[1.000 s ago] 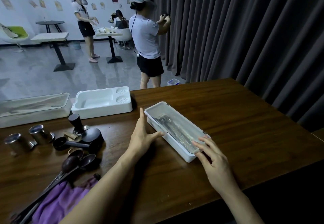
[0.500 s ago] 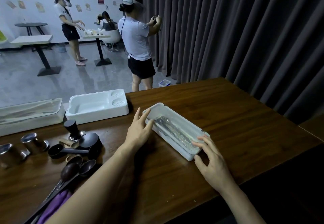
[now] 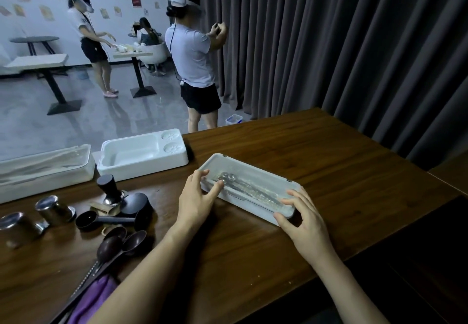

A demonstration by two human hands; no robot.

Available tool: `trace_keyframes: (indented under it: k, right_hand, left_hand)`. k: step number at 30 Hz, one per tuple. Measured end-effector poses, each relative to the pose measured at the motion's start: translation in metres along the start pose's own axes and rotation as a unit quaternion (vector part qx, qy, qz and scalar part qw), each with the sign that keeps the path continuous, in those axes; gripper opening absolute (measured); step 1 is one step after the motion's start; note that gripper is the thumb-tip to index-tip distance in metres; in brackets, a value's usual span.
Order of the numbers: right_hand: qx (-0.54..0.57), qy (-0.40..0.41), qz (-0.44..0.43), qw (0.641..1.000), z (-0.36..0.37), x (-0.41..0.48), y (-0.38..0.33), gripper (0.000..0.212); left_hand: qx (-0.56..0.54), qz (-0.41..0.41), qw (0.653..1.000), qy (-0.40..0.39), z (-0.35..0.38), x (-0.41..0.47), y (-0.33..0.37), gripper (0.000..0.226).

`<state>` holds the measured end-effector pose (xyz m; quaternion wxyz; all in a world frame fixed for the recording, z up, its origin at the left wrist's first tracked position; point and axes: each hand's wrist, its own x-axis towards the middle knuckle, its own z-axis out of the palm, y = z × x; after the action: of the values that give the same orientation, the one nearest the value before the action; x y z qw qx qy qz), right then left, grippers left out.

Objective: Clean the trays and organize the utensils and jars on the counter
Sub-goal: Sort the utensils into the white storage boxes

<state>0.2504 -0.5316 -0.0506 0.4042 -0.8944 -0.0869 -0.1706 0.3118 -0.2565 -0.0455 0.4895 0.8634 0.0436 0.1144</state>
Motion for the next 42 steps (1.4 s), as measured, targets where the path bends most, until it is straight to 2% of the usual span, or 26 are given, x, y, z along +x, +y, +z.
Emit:
trace_keyframes:
  k: [9,12,16,21,26,31,38,42]
  right_hand:
    - [0.047,-0.018,0.083,0.995,0.0,-0.004,-0.008,0.033]
    - [0.058,-0.031,0.105,0.992,0.002,0.003,-0.002,0.033]
    - [0.063,-0.04,0.12,0.99,0.007,0.015,0.006,0.04]
    - [0.087,-0.051,0.125,0.987,0.01,0.03,0.009,0.049]
    - [0.093,-0.077,0.127,0.985,0.005,0.042,0.021,0.07]
    - [0.156,-0.094,0.141,0.973,-0.002,0.068,0.034,0.088]
    - [0.188,-0.144,0.126,0.963,-0.007,0.117,0.065,0.092]
    - [0.19,-0.155,0.104,0.964,-0.006,0.134,0.074,0.092]
  left_hand:
    - [-0.018,-0.014,0.996,0.091,-0.012,-0.042,-0.012,0.042]
    - [-0.039,-0.032,0.992,0.116,-0.012,-0.05,-0.017,0.053]
    - [-0.044,-0.067,0.991,0.108,-0.014,-0.058,-0.012,0.079]
    - [-0.023,-0.087,0.991,0.098,-0.011,-0.062,-0.004,0.078]
    - [-0.077,-0.118,0.985,0.103,-0.002,-0.062,-0.004,0.098]
    - [-0.073,-0.119,0.984,0.111,0.012,-0.061,0.01,0.078]
    - [-0.07,-0.121,0.981,0.134,0.034,-0.041,0.019,0.087]
    - [-0.099,-0.098,0.98,0.141,0.045,-0.033,0.026,0.065]
